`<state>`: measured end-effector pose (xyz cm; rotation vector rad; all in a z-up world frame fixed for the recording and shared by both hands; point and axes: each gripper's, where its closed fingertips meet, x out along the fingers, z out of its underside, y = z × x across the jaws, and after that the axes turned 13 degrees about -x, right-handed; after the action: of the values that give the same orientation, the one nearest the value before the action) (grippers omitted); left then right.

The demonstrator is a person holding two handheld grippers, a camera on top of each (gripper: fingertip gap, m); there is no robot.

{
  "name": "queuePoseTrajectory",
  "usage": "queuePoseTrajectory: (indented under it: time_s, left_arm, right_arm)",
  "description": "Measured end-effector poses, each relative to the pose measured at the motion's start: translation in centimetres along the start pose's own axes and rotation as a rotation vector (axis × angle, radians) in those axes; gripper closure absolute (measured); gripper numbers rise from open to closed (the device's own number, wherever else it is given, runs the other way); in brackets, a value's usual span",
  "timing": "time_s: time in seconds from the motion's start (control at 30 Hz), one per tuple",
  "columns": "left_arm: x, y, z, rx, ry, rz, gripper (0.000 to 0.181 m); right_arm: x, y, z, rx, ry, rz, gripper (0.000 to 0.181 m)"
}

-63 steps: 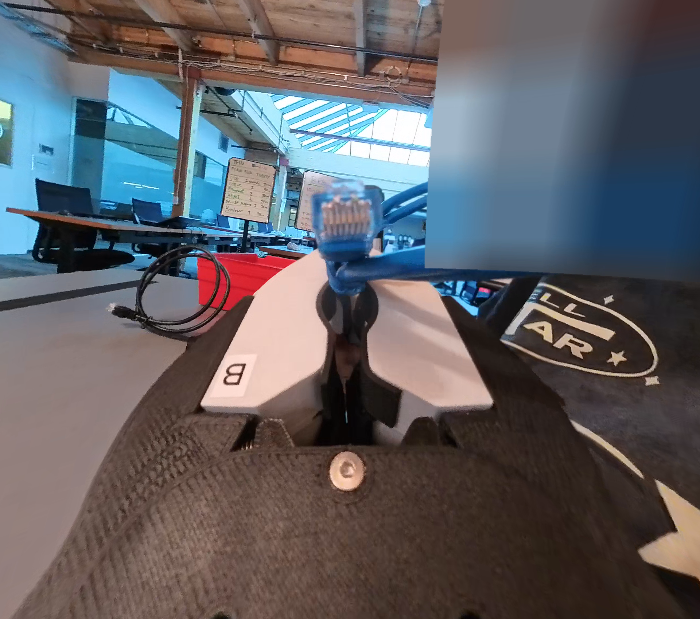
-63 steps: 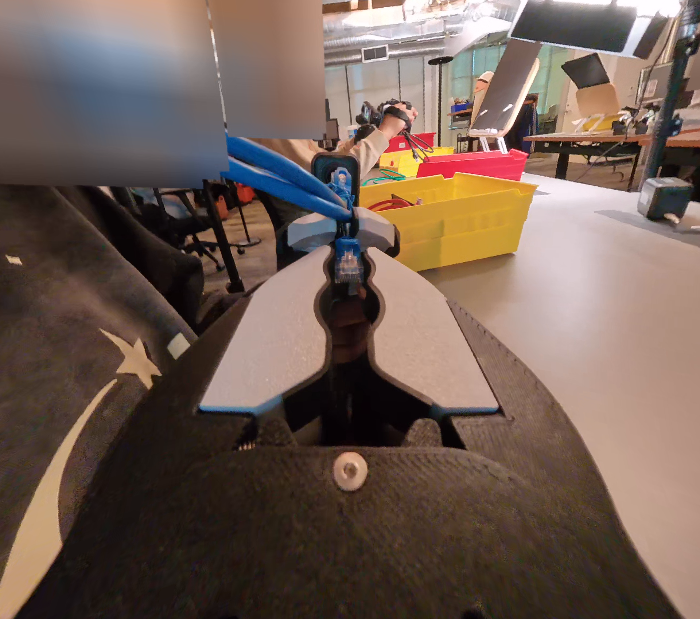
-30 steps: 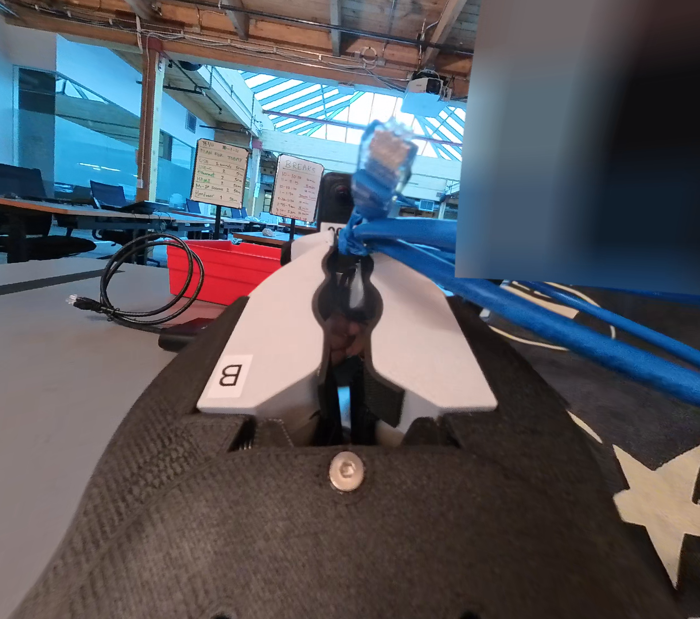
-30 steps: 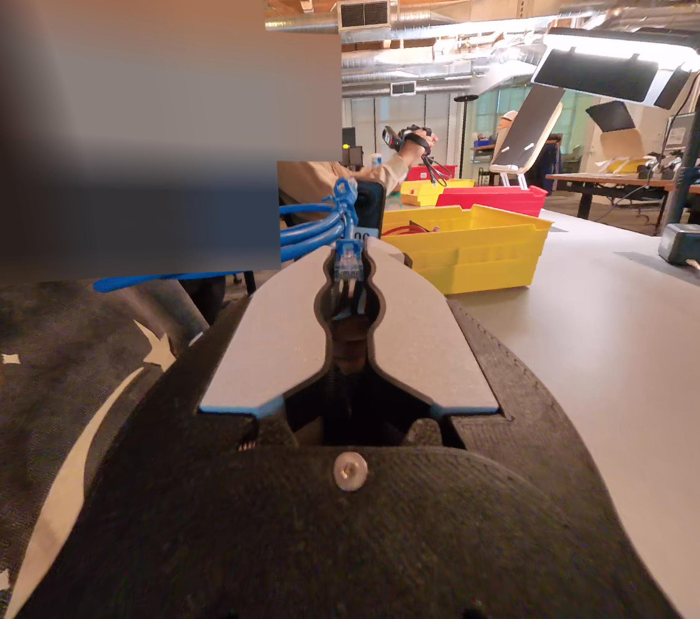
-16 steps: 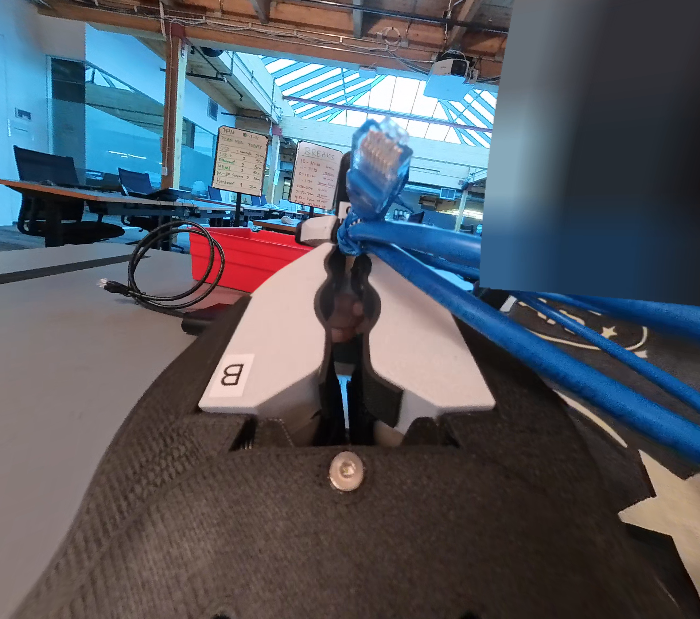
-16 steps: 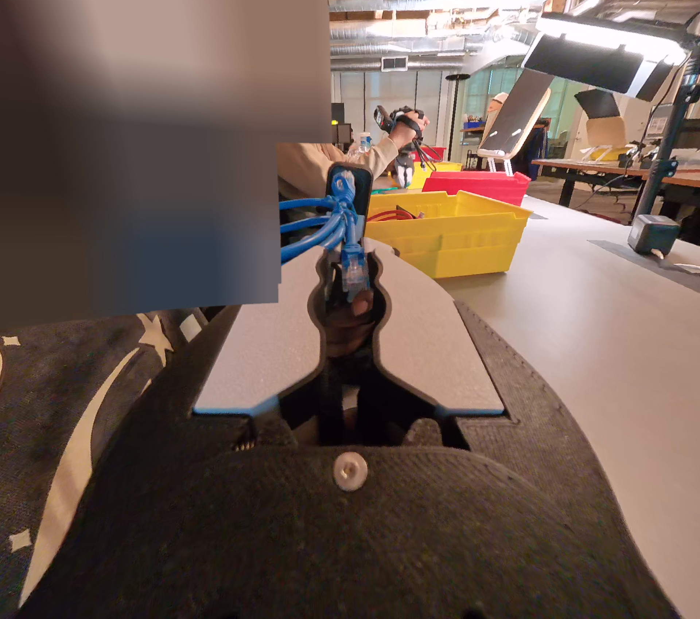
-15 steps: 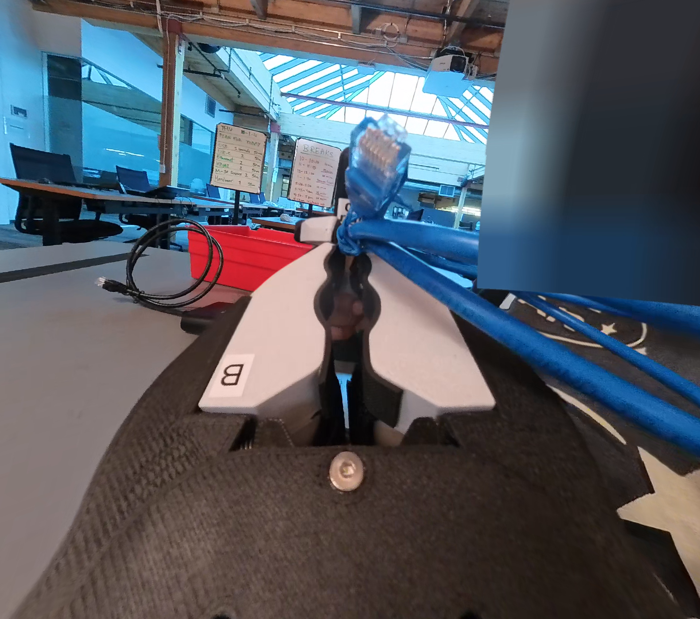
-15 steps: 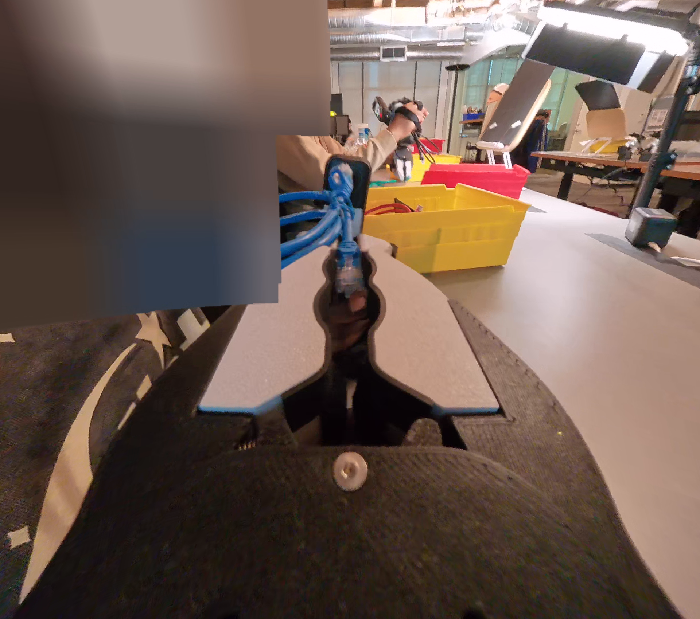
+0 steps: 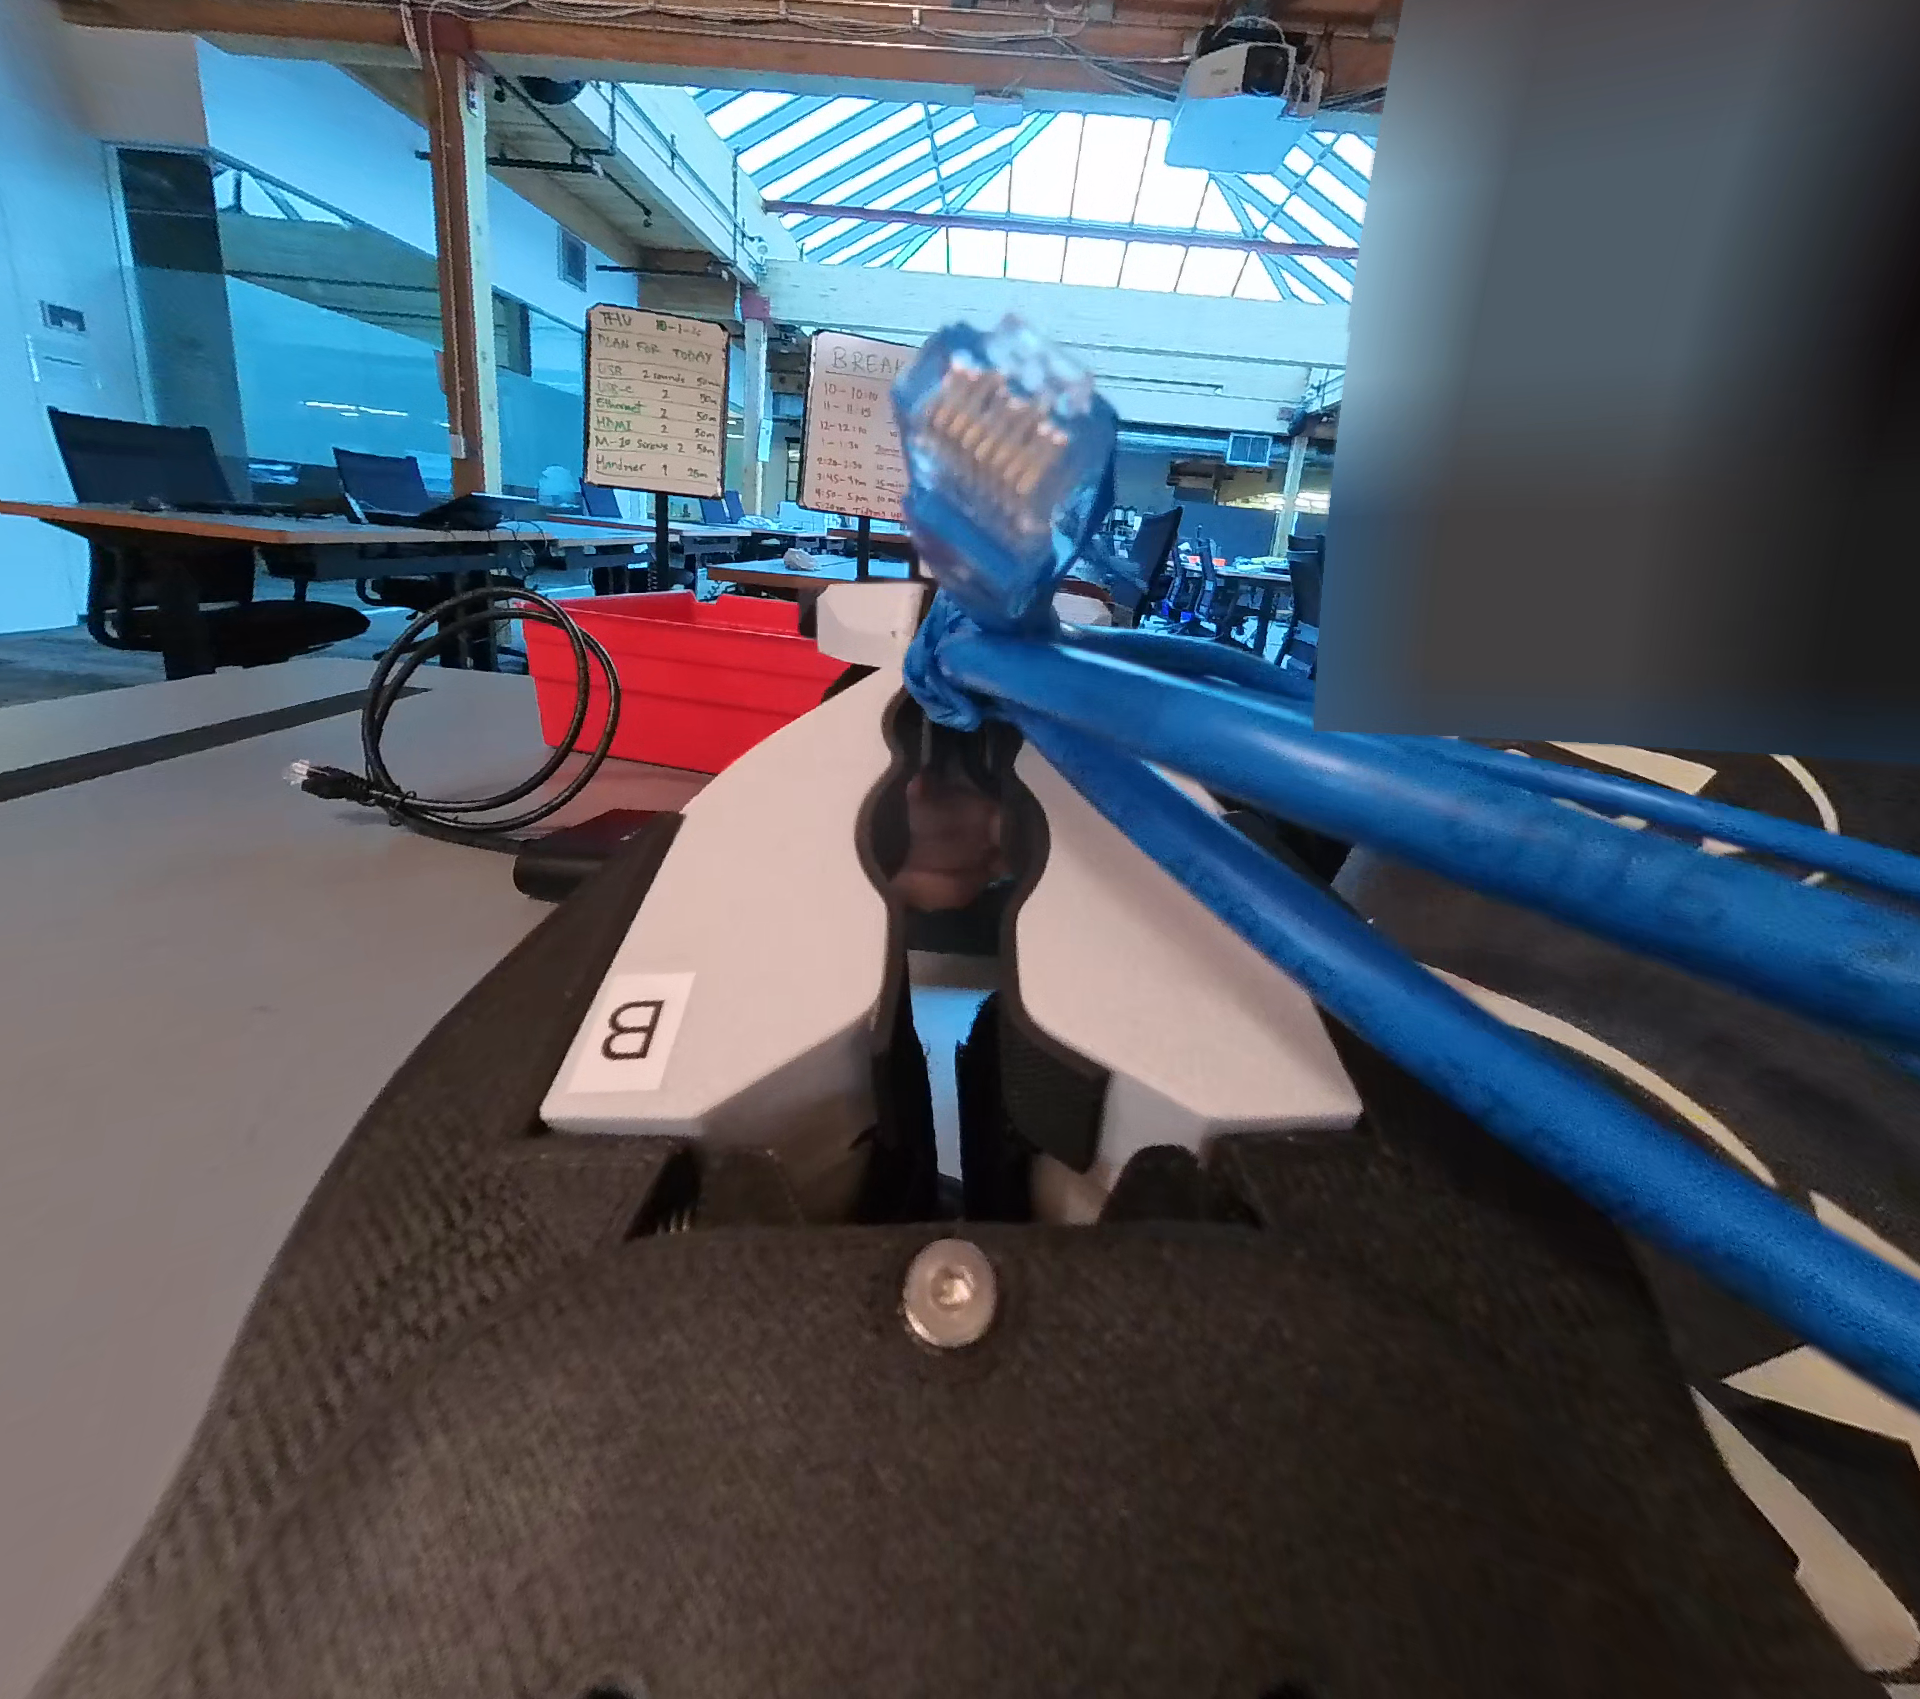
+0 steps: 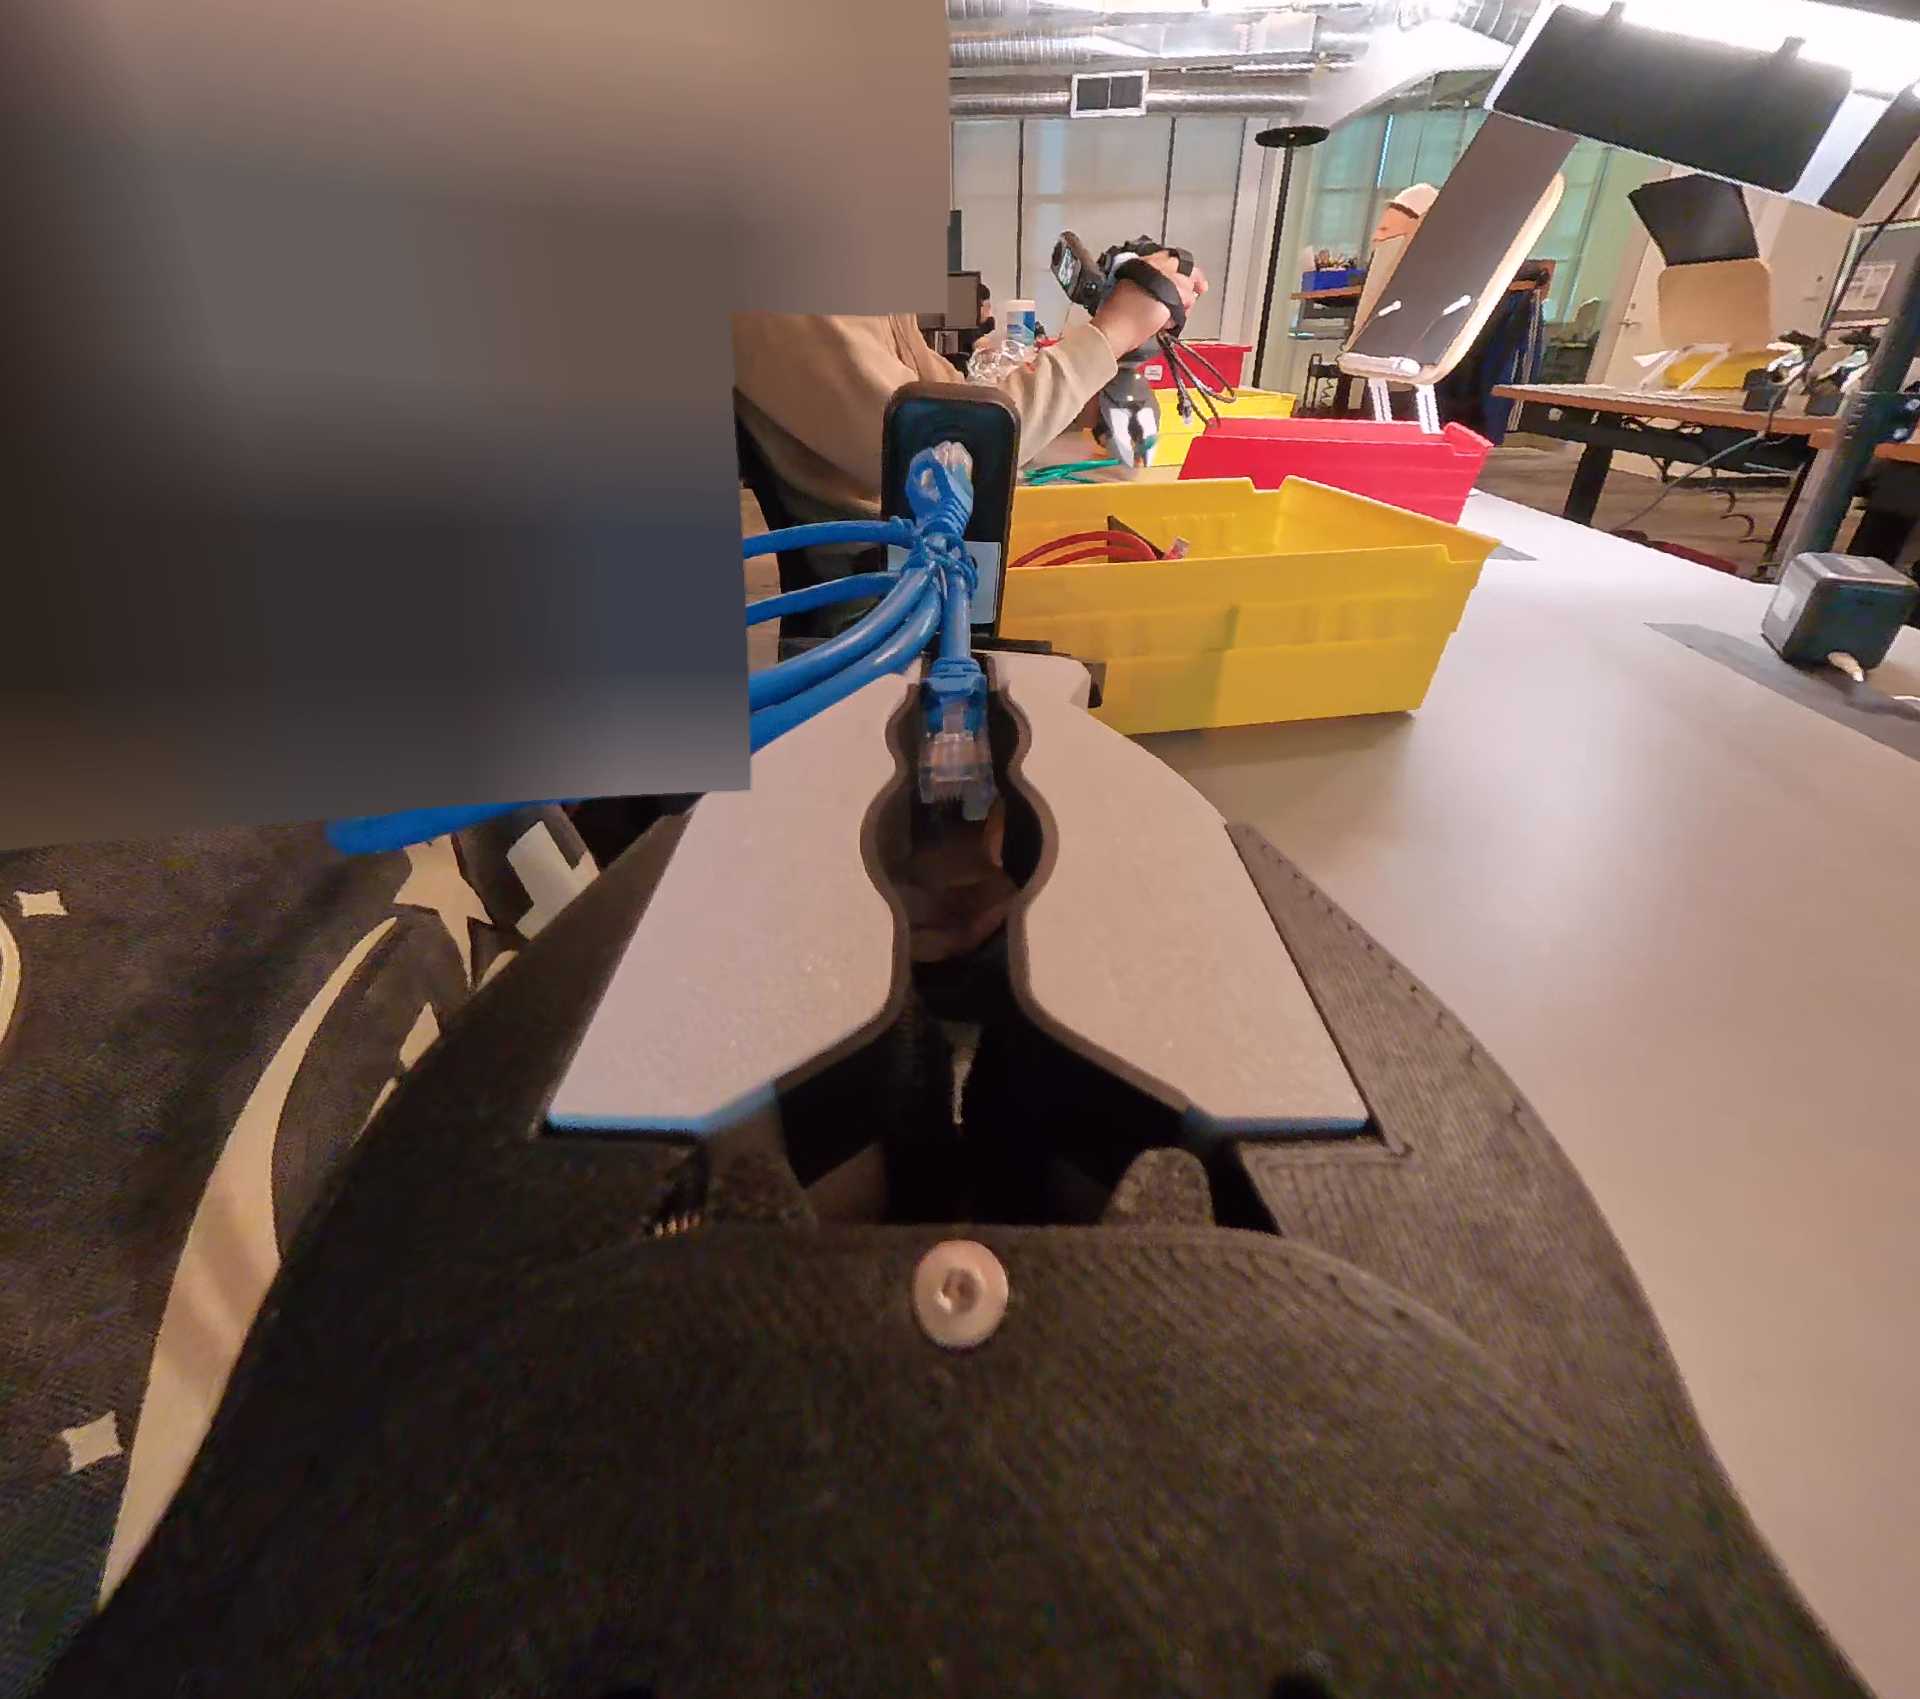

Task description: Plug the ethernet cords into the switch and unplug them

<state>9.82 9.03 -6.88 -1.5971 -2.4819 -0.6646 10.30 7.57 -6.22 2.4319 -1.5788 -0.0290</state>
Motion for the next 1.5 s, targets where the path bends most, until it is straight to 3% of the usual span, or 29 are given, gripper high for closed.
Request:
queuePoseTrajectory:
  time_s: [0.27,0.53,0.7,0.87,1.1,1.5]
  left_arm:
    - [-0.2,-0.3,-0.3,-0.015,0.024,-0.012,0.166]
    - [-0.2,0.1,-0.3,0.050,0.022,-0.012,0.175]
    - [-0.2,0.3,-0.2,0.084,0.023,-0.011,0.170]
    - [-0.3,0.6,-0.4,0.050,0.036,0.020,0.165]
    - [-0.2,0.6,-0.2,0.034,0.019,0.023,0.171]
    - [-0.4,0.6,-0.5,0.013,0.033,0.029,0.171]
  right_arm:
    - [0.0,0.3,0.1,0.046,0.037,0.006,0.170]
    - [-0.2,-0.1,0.0,-0.033,0.013,0.015,0.170]
    - [-0.3,-0.3,-0.1,-0.058,-0.025,0.004,0.170]
    - [-0.6,-0.6,-0.2,-0.021,-0.064,-0.038,0.170]
    - [-0.8,-0.6,0.3,0.003,-0.121,-0.051,0.170]
    - [-0.4,-0.6,0.7,0.043,-0.122,-0.053,0.170]
